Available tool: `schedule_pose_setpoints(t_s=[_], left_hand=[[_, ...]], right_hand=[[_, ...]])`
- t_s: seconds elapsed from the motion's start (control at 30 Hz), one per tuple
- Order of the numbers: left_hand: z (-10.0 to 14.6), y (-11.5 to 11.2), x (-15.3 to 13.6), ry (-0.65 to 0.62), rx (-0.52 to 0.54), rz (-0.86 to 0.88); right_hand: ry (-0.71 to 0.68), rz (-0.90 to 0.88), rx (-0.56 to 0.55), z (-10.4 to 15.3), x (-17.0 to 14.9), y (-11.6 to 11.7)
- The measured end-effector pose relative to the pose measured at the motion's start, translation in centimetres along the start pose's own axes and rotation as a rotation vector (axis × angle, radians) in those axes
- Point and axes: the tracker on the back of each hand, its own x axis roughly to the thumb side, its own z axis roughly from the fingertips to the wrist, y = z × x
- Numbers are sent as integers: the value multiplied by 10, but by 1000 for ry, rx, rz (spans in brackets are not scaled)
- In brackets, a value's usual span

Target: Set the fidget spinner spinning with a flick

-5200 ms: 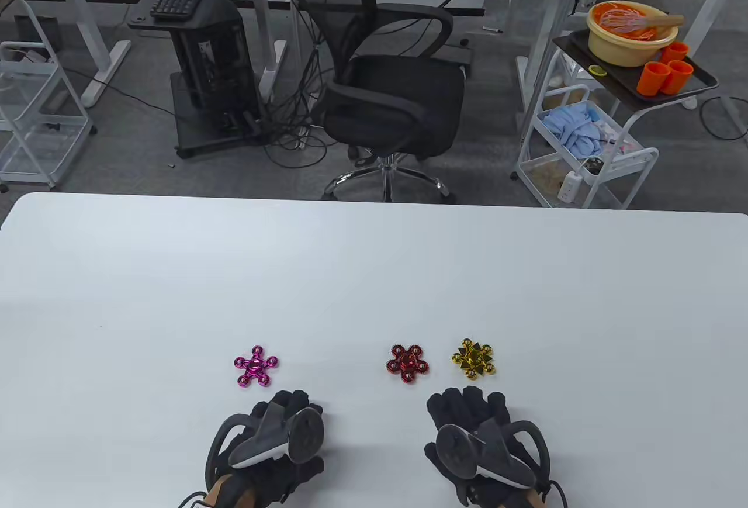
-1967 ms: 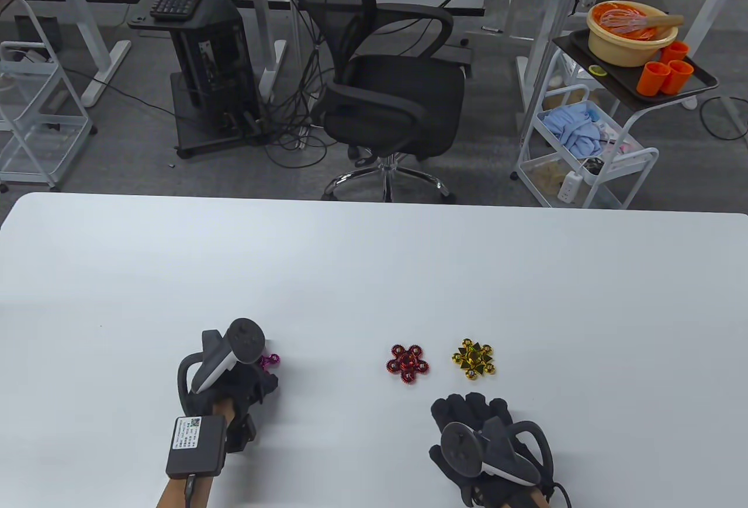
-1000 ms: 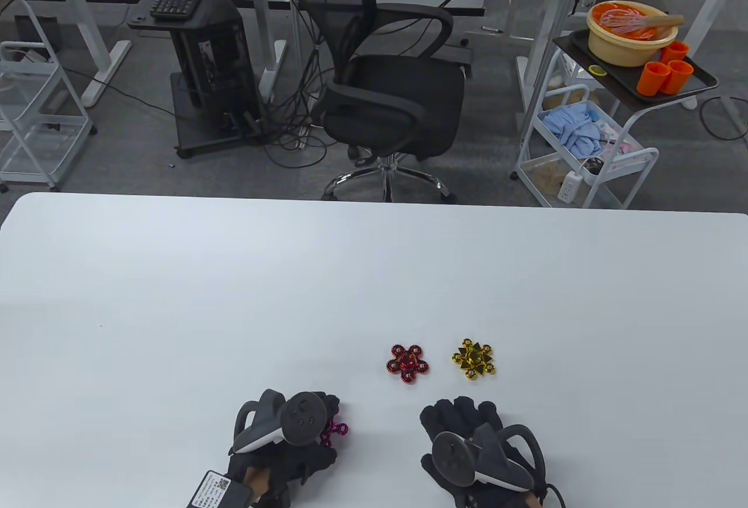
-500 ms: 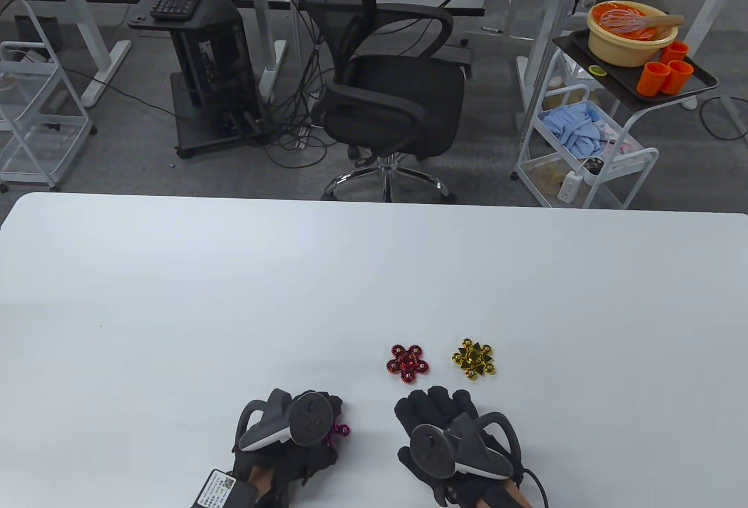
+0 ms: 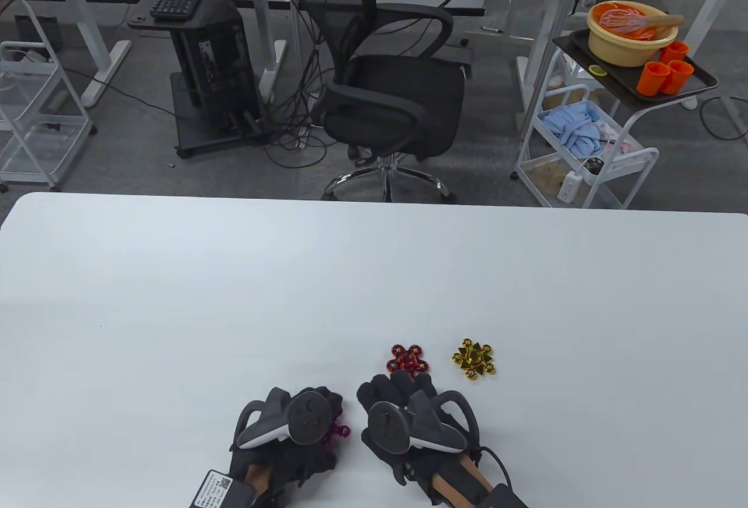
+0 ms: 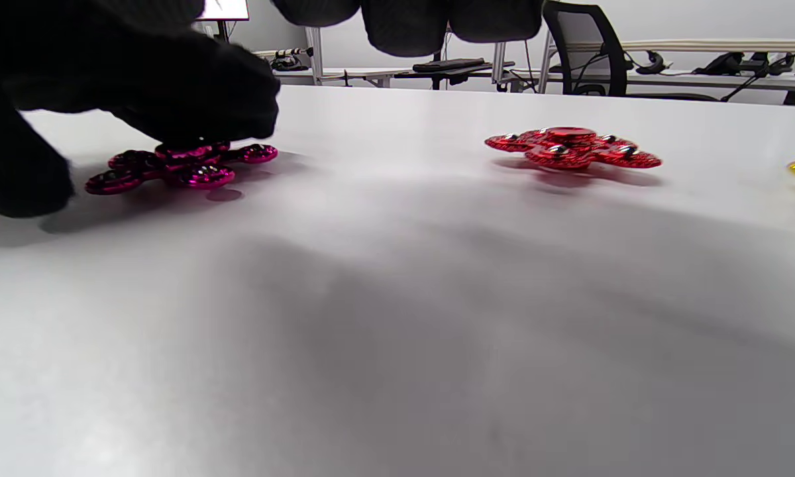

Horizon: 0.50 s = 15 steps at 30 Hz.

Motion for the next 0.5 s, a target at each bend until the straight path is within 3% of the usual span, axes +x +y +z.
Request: schedule_pose_setpoints(t_s=[0.07, 0.27, 0.37, 0.5], left_hand=[[10, 4, 3, 6, 11, -37], [25, -5, 9, 65, -95, -236], [25, -5, 10, 79, -85, -202], [24, -4, 11, 88, -104, -225]], right_hand=[[0, -21, 25, -9, 4, 4], [-6, -9, 92, -30, 19, 23], [7, 53, 130, -36, 23, 31], [-114, -121, 151, -7, 24, 7]])
